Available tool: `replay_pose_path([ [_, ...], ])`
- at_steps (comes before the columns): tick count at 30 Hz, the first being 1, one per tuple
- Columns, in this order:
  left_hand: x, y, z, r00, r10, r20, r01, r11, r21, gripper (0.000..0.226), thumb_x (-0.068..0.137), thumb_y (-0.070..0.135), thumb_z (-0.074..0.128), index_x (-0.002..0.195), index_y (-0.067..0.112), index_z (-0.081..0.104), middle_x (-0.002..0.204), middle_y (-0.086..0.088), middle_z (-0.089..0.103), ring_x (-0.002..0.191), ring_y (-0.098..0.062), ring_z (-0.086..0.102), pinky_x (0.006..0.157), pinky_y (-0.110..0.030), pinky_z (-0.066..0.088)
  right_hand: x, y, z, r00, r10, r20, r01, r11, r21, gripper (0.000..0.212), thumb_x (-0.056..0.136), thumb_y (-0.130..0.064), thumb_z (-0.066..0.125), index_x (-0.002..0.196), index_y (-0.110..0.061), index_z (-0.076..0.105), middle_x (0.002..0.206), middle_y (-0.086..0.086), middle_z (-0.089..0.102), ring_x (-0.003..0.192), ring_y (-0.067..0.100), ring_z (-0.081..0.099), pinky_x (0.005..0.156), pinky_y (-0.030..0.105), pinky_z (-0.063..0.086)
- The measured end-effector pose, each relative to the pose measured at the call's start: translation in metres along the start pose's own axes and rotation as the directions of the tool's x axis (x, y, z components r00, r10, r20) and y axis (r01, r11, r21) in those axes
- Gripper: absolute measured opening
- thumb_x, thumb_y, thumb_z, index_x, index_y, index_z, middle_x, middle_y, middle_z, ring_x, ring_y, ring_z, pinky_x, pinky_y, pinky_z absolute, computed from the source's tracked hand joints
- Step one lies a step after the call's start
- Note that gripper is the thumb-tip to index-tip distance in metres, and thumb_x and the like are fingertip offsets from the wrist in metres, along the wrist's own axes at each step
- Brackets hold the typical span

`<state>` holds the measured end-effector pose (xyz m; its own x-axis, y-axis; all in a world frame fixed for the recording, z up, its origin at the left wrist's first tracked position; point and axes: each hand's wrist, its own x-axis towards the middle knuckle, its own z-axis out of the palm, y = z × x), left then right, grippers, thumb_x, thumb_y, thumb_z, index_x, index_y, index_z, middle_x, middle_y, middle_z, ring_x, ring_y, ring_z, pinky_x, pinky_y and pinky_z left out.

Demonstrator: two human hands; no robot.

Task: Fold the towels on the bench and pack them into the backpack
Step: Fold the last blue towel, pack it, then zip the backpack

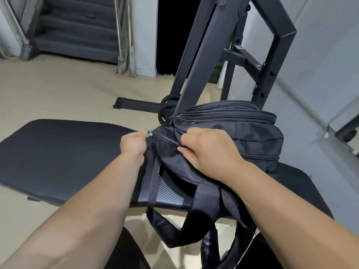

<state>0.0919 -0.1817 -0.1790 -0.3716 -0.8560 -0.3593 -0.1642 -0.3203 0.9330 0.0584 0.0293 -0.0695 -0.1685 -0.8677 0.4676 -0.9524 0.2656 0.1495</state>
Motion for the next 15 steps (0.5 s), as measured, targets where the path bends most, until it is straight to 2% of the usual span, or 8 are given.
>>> replay_pose_path([
  [4,0.0,-0.01,-0.002,0.994,-0.105,0.032,0.105,0.994,0.001,0.02,0.09,0.029,0.074,0.076,0.015,0.074,0.084,-0.007,0.072,0.081,-0.026,0.064,0.082,-0.04,0.056,0.0,0.001,0.007,0.997,0.071,0.019,-0.071,0.997,0.003,0.023,0.089,-0.033,0.071,0.074,-0.017,0.062,0.07,-0.003,0.055,0.058,0.023,0.057,0.047,0.027,0.031],
  [6,-0.006,-0.011,-0.006,0.997,-0.072,-0.017,0.072,0.997,-0.006,0.022,0.091,0.027,0.07,0.075,0.012,0.068,0.08,-0.004,0.066,0.075,-0.025,0.059,0.073,-0.035,0.052,0.0,0.002,0.006,0.993,0.108,0.045,-0.109,0.994,0.019,0.022,0.09,-0.038,0.068,0.079,-0.019,0.064,0.074,-0.004,0.057,0.063,0.023,0.06,0.049,0.029,0.037],
  [8,-0.015,-0.008,-0.011,0.998,0.016,-0.053,-0.016,1.0,0.0,0.024,0.093,0.028,0.065,0.075,0.013,0.06,0.07,-0.002,0.055,0.068,-0.023,0.048,0.062,-0.031,0.043,0.002,0.003,0.004,0.988,0.139,0.072,-0.144,0.988,0.06,0.026,0.091,-0.047,0.064,0.089,-0.022,0.065,0.082,-0.005,0.061,0.074,0.023,0.062,0.057,0.032,0.043],
  [10,-0.031,0.003,-0.014,0.991,0.135,-0.014,-0.135,0.991,0.016,0.021,0.092,0.028,0.061,0.077,0.015,0.055,0.068,-0.004,0.044,0.065,-0.021,0.037,0.06,-0.031,0.033,0.001,0.003,-0.002,0.983,0.165,0.082,-0.173,0.979,0.108,0.035,0.09,-0.059,0.061,0.096,-0.025,0.066,0.088,-0.008,0.061,0.082,0.019,0.061,0.064,0.032,0.043],
  [12,-0.046,0.022,-0.015,0.969,0.24,0.054,-0.242,0.969,0.051,0.02,0.091,0.028,0.061,0.077,0.017,0.053,0.067,-0.002,0.041,0.063,-0.02,0.034,0.062,-0.031,0.032,0.006,0.002,-0.006,0.979,0.187,0.075,-0.197,0.967,0.163,0.042,0.087,-0.066,0.059,0.095,-0.026,0.066,0.081,-0.012,0.054,0.079,0.014,0.055,0.065,0.032,0.039],
  [15,-0.072,0.059,-0.01,0.909,0.37,0.194,-0.387,0.921,0.055,0.026,0.093,0.03,0.064,0.073,0.017,0.055,0.064,0.003,0.045,0.057,-0.015,0.037,0.057,-0.03,0.033,0.008,0.009,-0.021,0.961,0.272,0.048,-0.275,0.928,0.253,0.038,0.087,-0.066,0.059,0.087,-0.028,0.062,0.069,-0.016,0.043,0.074,0.011,0.047,0.064,0.032,0.038],
])
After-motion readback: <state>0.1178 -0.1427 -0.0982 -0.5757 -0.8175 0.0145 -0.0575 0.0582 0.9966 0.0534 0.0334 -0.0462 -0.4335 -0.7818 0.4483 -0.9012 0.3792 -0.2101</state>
